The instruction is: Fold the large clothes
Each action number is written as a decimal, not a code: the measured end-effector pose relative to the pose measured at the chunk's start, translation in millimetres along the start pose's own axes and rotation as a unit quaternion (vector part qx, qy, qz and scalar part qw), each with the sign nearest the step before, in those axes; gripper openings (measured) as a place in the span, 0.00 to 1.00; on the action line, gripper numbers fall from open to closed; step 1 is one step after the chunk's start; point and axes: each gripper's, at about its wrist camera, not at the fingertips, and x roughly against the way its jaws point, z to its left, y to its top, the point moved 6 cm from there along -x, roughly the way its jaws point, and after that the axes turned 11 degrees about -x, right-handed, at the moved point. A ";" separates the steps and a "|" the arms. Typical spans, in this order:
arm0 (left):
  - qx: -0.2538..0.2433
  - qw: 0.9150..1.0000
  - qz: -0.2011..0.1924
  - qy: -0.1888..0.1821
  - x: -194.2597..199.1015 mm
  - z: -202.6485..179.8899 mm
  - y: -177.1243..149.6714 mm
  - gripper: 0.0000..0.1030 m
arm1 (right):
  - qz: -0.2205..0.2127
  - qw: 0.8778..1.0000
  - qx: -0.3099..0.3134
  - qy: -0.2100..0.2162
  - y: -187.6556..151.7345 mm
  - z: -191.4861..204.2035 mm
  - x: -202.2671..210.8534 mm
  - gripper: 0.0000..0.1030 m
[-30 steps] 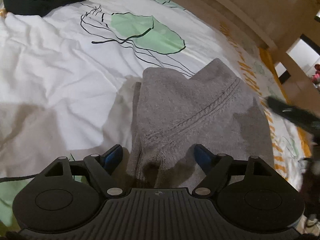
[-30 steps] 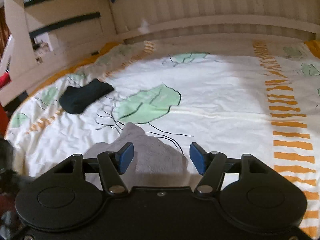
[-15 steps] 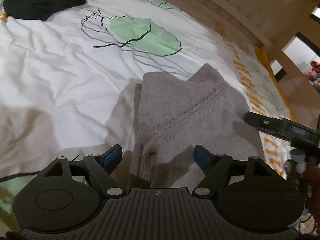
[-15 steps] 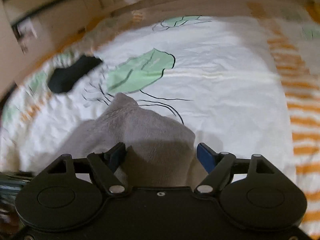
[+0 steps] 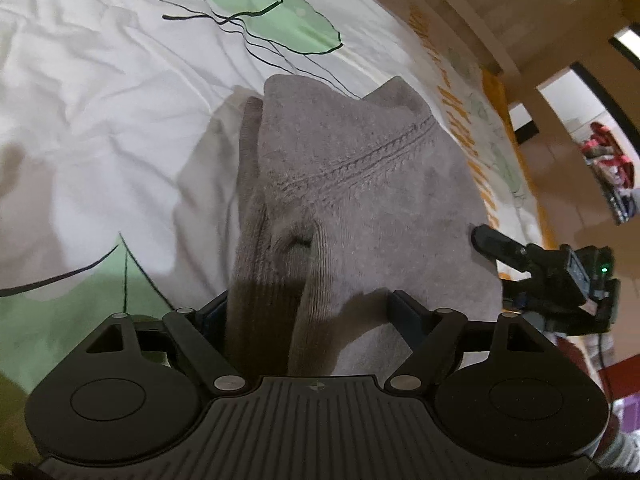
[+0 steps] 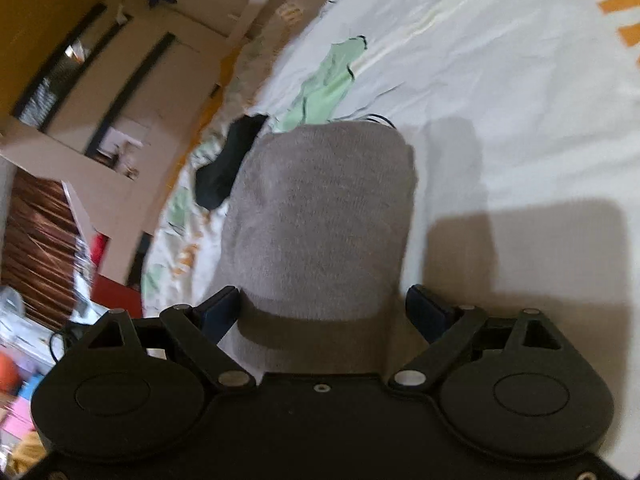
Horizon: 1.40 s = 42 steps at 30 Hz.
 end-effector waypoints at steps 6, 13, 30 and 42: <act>-0.005 1.000 -0.006 -0.003 -7.4 -6.1 7.4 0.79 | 0.012 1.000 0.014 0.004 11.8 6.3 -18.9 0.65; -0.046 0.999 -0.012 -0.014 -41.7 -43.0 34.9 0.79 | -0.018 0.991 0.126 -0.047 29.6 29.8 11.4 0.59; -0.162 0.986 -0.022 0.042 -152.4 -129.1 96.5 0.82 | -0.137 0.948 0.159 -0.239 139.3 -48.2 86.6 0.62; -0.108 0.989 -0.069 0.078 -117.3 -113.3 79.3 0.82 | -0.163 0.926 0.206 -0.272 105.9 -27.9 113.7 0.82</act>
